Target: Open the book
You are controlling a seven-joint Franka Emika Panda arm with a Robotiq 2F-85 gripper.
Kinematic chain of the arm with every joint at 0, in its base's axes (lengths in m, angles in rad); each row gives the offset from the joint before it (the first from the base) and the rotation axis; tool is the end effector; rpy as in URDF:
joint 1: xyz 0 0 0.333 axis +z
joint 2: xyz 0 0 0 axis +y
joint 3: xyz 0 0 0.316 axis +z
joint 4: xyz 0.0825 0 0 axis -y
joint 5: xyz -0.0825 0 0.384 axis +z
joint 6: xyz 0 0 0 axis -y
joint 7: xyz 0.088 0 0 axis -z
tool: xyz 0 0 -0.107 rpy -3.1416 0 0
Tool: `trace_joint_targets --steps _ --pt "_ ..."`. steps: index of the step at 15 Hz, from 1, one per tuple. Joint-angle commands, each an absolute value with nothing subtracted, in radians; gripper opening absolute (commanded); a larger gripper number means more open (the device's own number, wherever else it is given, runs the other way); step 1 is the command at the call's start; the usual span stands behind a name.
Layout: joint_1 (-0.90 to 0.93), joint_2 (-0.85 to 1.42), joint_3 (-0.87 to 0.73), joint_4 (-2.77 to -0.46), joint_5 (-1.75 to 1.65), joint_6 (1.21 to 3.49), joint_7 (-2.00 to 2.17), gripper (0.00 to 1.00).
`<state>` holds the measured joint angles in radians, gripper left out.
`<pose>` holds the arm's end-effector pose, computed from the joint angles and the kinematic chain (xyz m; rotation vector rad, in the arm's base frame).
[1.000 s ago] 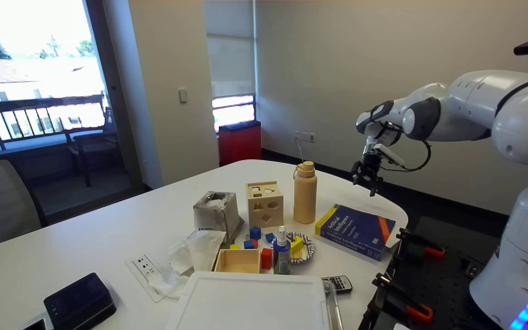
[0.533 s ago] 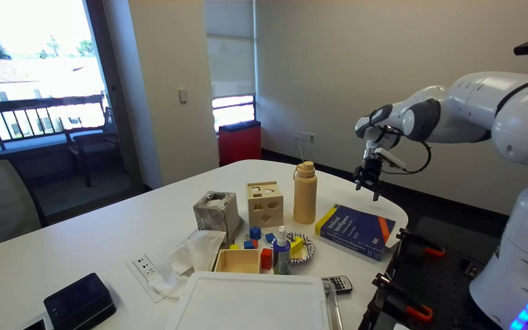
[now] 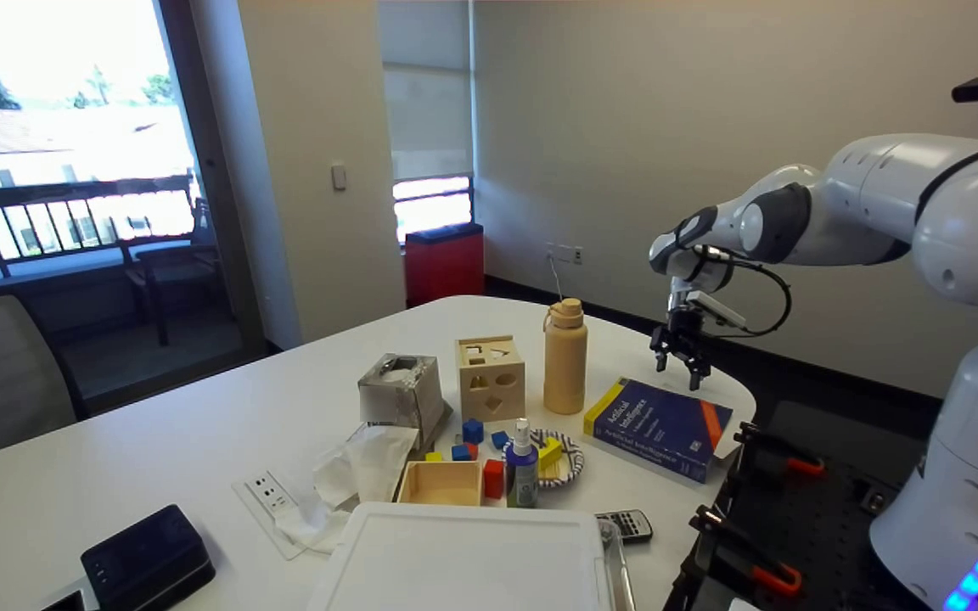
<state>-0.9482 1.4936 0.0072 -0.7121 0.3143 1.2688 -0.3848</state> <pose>0.4131 -0.5025 -0.0151 -2.1238 0.6781 0.6410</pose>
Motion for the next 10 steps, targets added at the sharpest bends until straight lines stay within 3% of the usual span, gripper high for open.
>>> trace_joint_targets --steps 1,10 --pt "-0.924 1.494 0.017 -0.751 0.289 1.299 -0.370 1.00" --pt "-0.901 1.495 0.021 -0.749 0.300 1.265 -0.361 1.00"
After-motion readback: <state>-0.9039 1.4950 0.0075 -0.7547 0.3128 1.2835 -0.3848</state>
